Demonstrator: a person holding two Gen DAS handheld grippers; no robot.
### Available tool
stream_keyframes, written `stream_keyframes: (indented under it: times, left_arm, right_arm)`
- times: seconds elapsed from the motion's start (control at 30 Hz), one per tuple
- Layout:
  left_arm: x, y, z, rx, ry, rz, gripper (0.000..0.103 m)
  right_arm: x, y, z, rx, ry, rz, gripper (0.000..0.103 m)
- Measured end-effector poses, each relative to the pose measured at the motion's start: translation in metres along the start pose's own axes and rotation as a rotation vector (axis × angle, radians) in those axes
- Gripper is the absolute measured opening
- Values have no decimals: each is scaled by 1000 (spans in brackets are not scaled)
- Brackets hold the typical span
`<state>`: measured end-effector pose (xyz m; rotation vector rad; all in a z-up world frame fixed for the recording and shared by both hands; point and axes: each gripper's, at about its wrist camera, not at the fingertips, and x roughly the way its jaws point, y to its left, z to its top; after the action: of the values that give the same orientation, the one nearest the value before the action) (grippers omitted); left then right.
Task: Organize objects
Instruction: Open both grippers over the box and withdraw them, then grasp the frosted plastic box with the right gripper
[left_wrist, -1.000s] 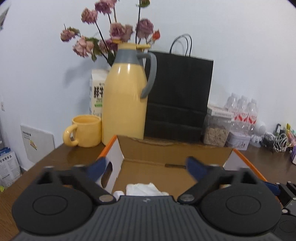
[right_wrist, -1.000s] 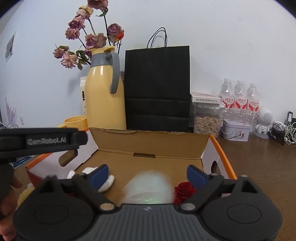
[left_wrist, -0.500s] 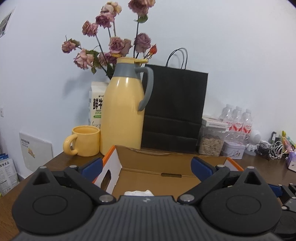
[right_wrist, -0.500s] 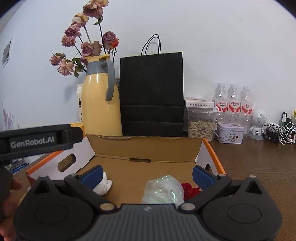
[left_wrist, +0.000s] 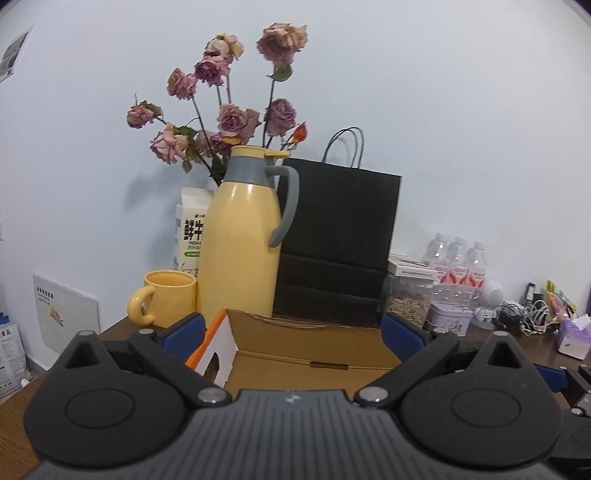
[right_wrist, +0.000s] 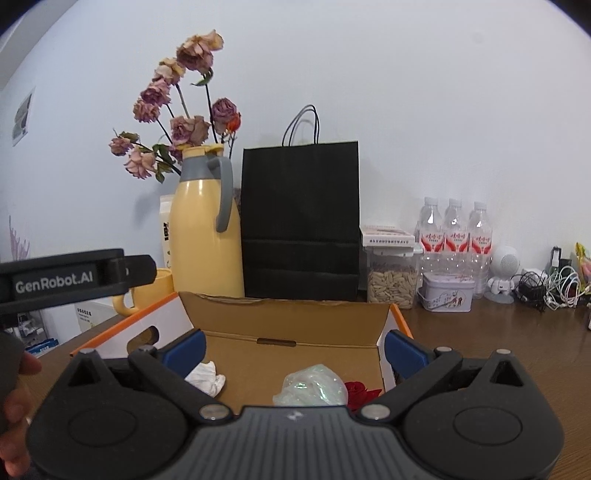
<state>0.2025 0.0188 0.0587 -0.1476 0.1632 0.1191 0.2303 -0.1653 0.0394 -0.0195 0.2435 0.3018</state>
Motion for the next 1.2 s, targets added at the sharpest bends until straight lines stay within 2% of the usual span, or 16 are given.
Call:
stream_keyframes:
  times: [0.3, 0.57, 0.87, 1.2]
  left_arm:
    - [-29, -2, 5, 13, -17, -30, 103]
    - [-49, 0, 7, 34, 3, -28, 103]
    - [-81, 7, 4, 75, 36, -32, 103]
    - [-106, 33, -15, 107, 125, -2, 103]
  right_arm:
    - [-24, -3, 4, -16, -25, -4, 103]
    - [-46, -7, 0, -29, -6, -7, 103]
    - [-79, -16, -15, -58, 62, -16, 103]
    - [-100, -36, -51, -75, 212, -40, 103]
